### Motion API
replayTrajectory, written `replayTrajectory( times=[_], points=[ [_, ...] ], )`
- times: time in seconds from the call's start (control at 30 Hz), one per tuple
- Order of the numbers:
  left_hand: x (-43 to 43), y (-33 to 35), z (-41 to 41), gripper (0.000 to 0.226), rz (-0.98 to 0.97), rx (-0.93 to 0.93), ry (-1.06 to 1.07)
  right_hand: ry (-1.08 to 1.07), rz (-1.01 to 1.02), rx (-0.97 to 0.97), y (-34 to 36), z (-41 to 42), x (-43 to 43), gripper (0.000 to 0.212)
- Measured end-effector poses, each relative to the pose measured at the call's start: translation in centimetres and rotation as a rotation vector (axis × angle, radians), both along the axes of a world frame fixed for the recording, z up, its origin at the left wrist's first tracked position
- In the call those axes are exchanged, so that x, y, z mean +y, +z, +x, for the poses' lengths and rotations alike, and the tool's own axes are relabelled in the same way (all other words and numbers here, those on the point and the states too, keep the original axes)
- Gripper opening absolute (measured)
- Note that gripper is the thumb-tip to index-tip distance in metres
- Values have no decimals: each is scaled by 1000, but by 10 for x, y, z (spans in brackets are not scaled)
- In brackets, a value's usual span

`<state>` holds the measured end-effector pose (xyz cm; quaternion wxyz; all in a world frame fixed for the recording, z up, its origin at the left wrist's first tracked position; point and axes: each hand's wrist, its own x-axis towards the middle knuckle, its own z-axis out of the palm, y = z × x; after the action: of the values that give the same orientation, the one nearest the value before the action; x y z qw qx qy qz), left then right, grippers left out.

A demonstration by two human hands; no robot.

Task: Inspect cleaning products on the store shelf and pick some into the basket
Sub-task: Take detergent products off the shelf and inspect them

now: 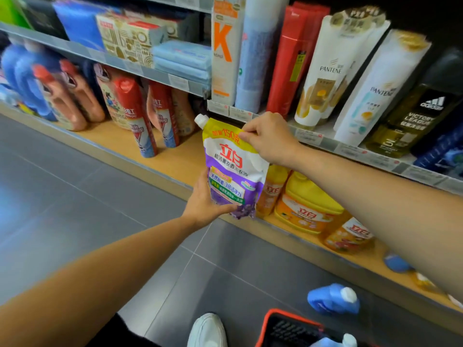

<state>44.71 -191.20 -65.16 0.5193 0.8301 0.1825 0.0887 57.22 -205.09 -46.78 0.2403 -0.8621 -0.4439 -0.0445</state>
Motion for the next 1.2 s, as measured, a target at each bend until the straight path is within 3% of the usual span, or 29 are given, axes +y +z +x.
replayTrajectory(
  times=[0.17,0.33,0.73,0.83,0.97,1.1,1.2],
  points=[
    [-14,-27,36,125,52,-26,262,-6,-44,-11,-22,16,19,35],
    [-14,-59,57,125,40,-92,356,-42,-80,-31,-45,26,18,24],
    [-10,-73,84,117,146,0,328,-82,-150,61,-64,27,8,19],
    [-15,-73,79,114,122,41,306,-60,-152,107,-65,19,-15,37],
    [-25,-60,71,96,137,56,297,-69,-135,91,-67,10,-54,44],
    [-48,-41,63,60,222,-128,195,-170,-79,4,-71,4,-95,49],
    [-69,-27,63,59,139,-220,64,-276,-145,-62,-82,4,-126,52]
  ],
)
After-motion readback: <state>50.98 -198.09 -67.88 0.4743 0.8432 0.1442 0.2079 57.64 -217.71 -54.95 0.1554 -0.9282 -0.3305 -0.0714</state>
